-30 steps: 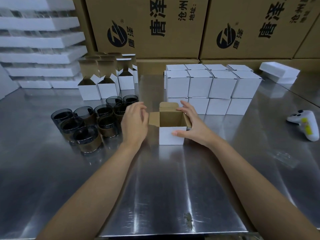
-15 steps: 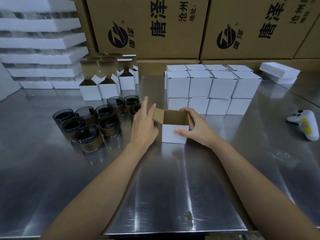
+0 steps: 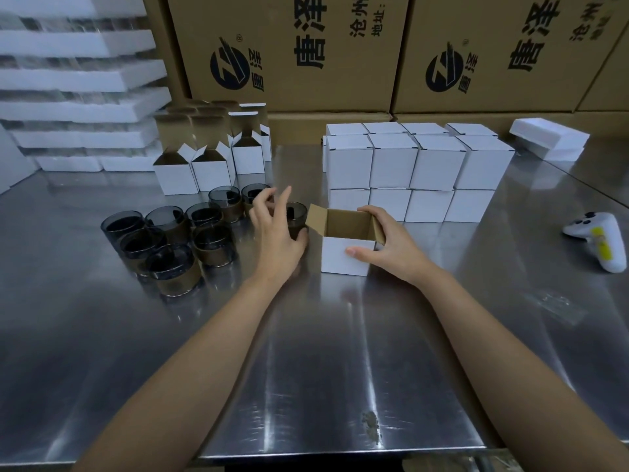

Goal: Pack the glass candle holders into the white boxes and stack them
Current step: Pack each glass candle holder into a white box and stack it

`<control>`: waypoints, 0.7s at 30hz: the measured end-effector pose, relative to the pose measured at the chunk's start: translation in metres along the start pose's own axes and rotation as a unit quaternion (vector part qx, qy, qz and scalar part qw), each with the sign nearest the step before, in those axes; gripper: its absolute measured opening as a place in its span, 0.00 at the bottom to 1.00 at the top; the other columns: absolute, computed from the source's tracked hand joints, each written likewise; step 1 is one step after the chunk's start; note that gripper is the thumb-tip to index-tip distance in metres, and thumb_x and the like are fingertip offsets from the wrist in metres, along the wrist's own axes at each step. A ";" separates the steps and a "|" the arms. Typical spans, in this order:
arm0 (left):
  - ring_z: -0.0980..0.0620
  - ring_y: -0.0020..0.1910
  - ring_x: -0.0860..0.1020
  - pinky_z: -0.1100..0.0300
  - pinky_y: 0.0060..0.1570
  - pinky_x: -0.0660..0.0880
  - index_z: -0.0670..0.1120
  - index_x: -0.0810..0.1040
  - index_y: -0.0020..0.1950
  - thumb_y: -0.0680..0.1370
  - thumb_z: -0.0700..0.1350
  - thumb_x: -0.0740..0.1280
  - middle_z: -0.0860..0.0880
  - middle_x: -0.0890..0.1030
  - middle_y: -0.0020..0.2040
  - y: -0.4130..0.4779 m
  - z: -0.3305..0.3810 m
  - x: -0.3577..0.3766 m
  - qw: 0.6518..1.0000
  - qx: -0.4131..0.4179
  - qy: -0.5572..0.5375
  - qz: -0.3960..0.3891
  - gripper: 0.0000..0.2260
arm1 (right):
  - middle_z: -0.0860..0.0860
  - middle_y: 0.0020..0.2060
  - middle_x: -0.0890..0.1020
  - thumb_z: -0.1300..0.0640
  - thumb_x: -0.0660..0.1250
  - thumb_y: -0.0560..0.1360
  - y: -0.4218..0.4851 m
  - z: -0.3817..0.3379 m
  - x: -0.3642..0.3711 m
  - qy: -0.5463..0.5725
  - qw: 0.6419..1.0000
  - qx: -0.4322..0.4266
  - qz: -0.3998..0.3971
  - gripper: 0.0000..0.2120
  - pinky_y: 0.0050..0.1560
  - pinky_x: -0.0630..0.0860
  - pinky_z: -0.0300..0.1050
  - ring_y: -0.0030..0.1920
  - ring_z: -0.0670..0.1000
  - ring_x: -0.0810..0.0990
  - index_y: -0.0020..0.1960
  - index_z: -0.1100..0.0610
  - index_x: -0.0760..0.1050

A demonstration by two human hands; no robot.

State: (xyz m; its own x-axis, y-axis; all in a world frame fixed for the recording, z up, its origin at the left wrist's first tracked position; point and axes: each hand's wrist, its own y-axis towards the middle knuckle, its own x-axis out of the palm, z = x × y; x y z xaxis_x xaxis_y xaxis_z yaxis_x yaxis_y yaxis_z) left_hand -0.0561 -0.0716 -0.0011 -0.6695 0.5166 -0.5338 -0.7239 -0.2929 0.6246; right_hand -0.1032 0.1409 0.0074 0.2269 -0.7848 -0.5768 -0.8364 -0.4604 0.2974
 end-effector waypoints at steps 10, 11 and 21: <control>0.42 0.73 0.59 0.49 0.71 0.59 0.46 0.43 0.80 0.70 0.47 0.77 0.42 0.65 0.72 0.004 -0.018 0.008 0.979 -0.156 -0.030 -0.130 0.51 | 0.44 0.60 0.72 0.42 0.74 0.68 0.000 0.003 -0.001 -0.007 1.000 0.005 0.005 0.35 0.46 0.67 0.20 0.55 0.34 0.72 0.69 0.46 0.64; 0.42 0.72 0.59 0.50 0.71 0.59 0.46 0.43 0.80 0.70 0.50 0.77 0.42 0.65 0.71 0.004 -0.017 0.008 0.979 -0.156 -0.018 -0.130 0.52 | 0.45 0.60 0.72 0.41 0.74 0.68 0.000 0.003 -0.001 -0.006 1.000 0.006 0.007 0.35 0.46 0.67 0.20 0.55 0.34 0.72 0.70 0.46 0.64; 0.39 0.71 0.67 0.42 0.69 0.65 0.46 0.42 0.80 0.70 0.48 0.77 0.46 0.67 0.74 0.006 -0.023 0.008 0.969 -0.156 -0.075 -0.174 0.52 | 0.43 0.59 0.72 0.35 0.71 0.65 0.001 0.001 0.000 -0.013 1.000 0.009 0.010 0.37 0.45 0.66 0.19 0.56 0.31 0.70 0.69 0.44 0.63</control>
State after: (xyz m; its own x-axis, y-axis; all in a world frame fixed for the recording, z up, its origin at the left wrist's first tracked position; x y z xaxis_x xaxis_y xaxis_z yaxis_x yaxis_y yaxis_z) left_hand -0.0694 -0.0880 -0.0142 -0.3602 0.7327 -0.5775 -0.9327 -0.2961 0.2060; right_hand -0.1046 0.1413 0.0066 0.1975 -0.7831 -0.5897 -0.8492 -0.4372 0.2962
